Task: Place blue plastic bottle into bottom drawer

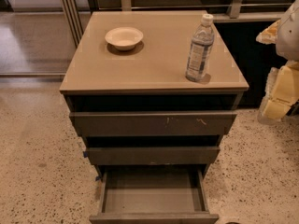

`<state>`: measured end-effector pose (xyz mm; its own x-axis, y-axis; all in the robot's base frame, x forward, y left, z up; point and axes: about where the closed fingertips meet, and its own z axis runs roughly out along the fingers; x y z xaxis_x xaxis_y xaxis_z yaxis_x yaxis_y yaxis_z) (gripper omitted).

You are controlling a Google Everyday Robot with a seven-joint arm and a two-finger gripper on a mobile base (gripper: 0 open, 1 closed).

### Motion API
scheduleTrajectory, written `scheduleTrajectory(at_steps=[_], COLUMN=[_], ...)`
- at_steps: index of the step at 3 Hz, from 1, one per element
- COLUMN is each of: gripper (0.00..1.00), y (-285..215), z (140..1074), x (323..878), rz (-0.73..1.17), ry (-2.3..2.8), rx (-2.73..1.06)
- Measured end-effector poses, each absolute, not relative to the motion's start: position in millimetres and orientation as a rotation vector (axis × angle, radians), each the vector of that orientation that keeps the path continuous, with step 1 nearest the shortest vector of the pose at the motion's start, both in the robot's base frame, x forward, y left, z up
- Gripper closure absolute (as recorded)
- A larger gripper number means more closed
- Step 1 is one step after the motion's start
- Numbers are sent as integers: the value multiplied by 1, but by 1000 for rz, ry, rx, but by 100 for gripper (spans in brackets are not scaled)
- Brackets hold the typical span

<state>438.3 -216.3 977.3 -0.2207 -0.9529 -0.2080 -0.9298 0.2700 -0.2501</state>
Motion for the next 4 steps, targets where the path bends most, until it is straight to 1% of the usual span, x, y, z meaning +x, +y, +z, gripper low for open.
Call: scheduleTrajectory(at_steps=[1, 2, 4], gripper=[0, 0, 0], y=[-216, -209, -196], z=[978, 974, 946], x=[440, 473, 566], rz=[-105, -97, -59], ry=[2225, 2192, 2118], rx=[-1719, -1706, -1637])
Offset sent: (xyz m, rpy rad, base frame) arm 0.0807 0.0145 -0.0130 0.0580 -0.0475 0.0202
